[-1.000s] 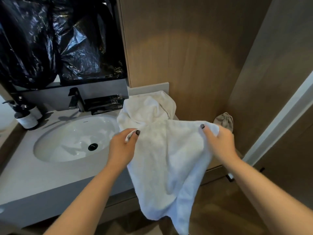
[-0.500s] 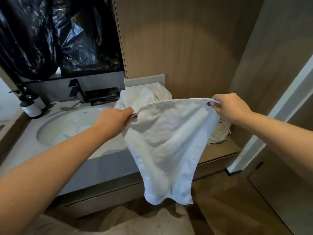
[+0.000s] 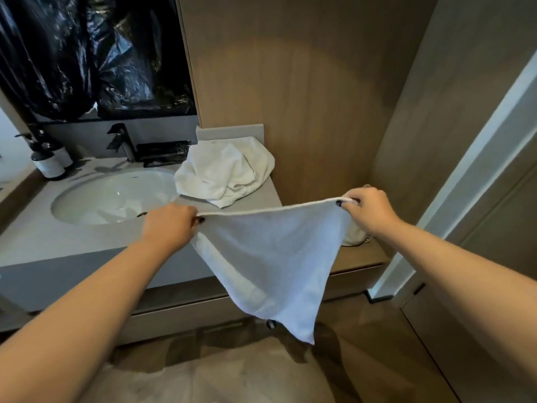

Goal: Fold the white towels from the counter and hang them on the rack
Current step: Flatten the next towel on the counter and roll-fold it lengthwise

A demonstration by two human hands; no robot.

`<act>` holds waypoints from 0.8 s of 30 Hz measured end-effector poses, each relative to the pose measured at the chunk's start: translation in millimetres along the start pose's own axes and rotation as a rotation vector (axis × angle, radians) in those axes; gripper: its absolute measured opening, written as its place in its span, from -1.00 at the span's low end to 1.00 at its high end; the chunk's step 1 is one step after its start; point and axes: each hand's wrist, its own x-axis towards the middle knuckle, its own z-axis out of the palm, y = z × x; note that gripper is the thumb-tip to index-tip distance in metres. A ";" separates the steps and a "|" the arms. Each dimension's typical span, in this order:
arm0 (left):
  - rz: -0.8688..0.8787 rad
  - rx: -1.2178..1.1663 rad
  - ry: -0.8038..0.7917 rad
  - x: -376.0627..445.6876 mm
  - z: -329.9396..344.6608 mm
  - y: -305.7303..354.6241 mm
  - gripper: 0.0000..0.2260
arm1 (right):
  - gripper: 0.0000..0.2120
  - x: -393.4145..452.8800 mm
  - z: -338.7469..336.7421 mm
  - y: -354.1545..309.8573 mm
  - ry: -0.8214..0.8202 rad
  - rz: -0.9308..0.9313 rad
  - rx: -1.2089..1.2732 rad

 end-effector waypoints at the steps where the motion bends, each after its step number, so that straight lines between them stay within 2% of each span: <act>1: -0.023 0.026 -0.032 -3.1 -0.3 8.9 -0.78 | -0.82 -4.8 6.4 -2.3 -0.024 -0.005 0.048; 4: -0.056 -0.094 0.040 -11.5 2.0 36.6 -0.83 | -0.80 -12.7 15.0 -17.8 -0.052 -0.043 0.202; 6: -0.027 -0.375 0.064 -20.1 -0.6 59.1 -0.71 | -0.76 -17.8 13.4 -32.1 -0.104 -0.074 0.296; 8: 0.051 -0.764 -0.009 -31.6 -14.5 86.6 -0.55 | -0.74 -23.0 11.4 -45.5 -0.146 -0.110 0.361; 9: 0.076 -0.916 -0.027 -37.4 -23.3 100.3 -0.53 | -0.76 -25.4 11.6 -51.1 -0.144 -0.114 0.384; 11: 0.089 -1.068 0.004 -48.0 -37.2 124.4 -0.58 | -0.85 -30.5 15.5 -59.7 -0.100 -0.078 0.442; 13: 0.055 -1.150 0.043 -56.2 -44.6 141.9 -0.69 | -0.88 -36.4 20.3 -67.3 -0.052 -0.020 0.520; 15: -0.011 -1.200 0.077 -60.8 -45.6 151.3 -0.83 | -0.80 -42.6 23.5 -71.2 -0.029 0.017 0.574; 17: -0.049 -1.197 0.109 -62.6 -43.4 155.6 -0.88 | -0.76 -51.5 23.9 -70.9 -0.045 0.040 0.662; 19: -0.008 -1.139 0.115 -63.7 -40.5 160.0 -0.92 | -0.73 -63.7 24.7 -66.0 -0.078 0.080 0.805; 22: 0.049 -1.142 0.102 -67.8 -37.0 173.0 -0.85 | -0.75 -86.9 28.4 -58.6 -0.096 0.184 0.982; 24: 0.020 -1.224 0.123 -70.0 -36.1 184.7 -0.77 | -0.87 -102.8 35.6 -56.4 -0.074 0.221 1.017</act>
